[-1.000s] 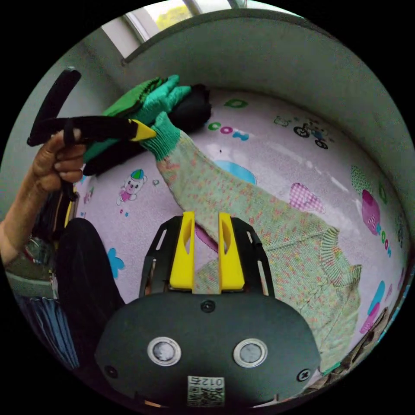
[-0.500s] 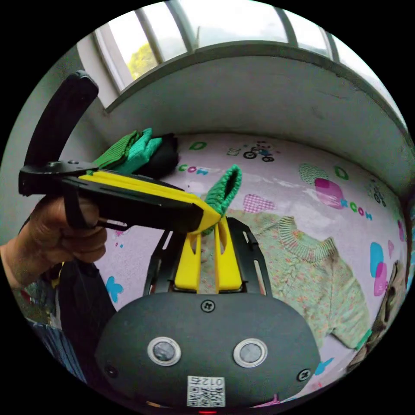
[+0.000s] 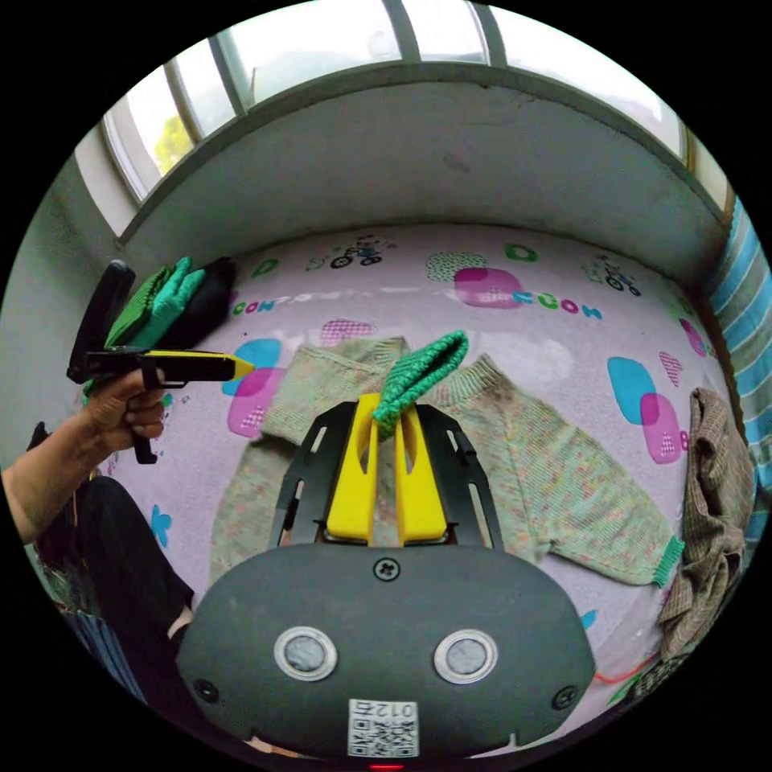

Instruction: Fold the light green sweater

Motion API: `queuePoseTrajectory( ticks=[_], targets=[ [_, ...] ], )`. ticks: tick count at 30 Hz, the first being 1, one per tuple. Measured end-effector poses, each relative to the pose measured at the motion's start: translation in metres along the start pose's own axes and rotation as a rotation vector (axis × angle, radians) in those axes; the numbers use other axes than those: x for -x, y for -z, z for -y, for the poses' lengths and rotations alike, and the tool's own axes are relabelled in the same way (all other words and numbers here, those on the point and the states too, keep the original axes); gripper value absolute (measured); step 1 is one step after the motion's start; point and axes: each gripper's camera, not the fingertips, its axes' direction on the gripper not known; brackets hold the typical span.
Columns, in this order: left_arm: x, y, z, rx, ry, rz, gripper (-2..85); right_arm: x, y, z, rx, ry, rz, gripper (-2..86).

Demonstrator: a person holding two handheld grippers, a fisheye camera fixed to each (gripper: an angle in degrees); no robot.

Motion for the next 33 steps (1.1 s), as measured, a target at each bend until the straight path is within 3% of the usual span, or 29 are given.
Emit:
queuePoseTrajectory(
  ticks=[18, 22, 26, 33],
  targets=[
    [-0.086, -0.084, 0.021, 0.148, -0.134, 0.272, -0.1, -0.094, -0.062, -0.048, 0.225, -0.236, -0.016, 7.5],
    [-0.108, -0.070, 0.029, 0.054, -0.173, 0.295, -0.1, -0.109, -0.043, -0.052, 0.178, -0.257, -0.110, 5.4],
    [-0.127, -0.080, 0.047, 0.037, -0.205, 0.293, -0.1, -0.109, -0.052, -0.044, 0.136, -0.246, -0.070, 2.5],
    [-0.139, -0.127, 0.065, 0.134, -0.174, 0.382, -0.1, -0.107, -0.103, -0.035, 0.208, -0.253, -0.103, -0.8]
  ],
)
